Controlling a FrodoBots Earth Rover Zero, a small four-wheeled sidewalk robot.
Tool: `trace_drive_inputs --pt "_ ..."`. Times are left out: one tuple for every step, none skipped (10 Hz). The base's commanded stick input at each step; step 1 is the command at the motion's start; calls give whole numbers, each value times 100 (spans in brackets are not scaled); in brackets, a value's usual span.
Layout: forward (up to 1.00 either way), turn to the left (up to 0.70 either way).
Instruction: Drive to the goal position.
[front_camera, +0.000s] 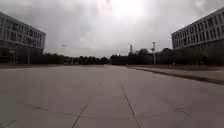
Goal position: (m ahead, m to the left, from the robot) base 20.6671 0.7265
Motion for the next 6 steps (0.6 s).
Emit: trace_drive_inputs --pt "70 0" --pt "70 0" --pt "70 0" --pt "70 0" --pt "70 0" --pt "70 0"
